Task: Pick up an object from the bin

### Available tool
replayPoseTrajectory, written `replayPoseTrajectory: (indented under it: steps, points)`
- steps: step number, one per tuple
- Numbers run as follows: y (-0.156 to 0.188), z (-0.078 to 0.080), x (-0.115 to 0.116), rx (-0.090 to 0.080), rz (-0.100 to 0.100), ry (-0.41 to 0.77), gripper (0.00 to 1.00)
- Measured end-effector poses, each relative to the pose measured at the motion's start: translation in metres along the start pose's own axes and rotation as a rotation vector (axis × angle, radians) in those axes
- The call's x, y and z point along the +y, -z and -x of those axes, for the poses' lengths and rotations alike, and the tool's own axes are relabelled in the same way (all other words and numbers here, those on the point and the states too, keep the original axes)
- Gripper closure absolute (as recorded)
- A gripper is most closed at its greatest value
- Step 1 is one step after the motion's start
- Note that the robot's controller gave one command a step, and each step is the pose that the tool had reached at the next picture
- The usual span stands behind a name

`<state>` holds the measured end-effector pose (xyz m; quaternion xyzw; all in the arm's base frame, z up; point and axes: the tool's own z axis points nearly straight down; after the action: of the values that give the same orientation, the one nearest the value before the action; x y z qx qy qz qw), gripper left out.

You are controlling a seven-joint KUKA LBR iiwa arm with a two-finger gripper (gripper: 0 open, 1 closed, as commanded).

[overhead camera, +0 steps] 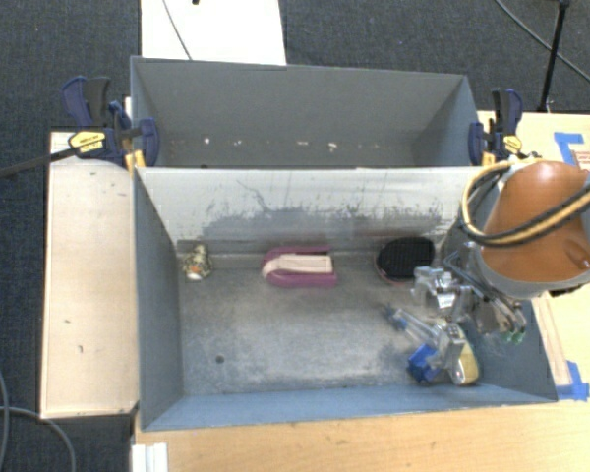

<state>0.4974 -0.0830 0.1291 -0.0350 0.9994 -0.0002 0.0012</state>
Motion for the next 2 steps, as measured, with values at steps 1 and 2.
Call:
replayPoseTrajectory:
  steps: [1, 2]
  points:
    - [-0.060, -0.001, -0.023, 0.010, 0.003, -0.006, 0.00]
    - [-0.056, -0.019, -0.010, -0.007, -0.002, -0.085, 0.00]
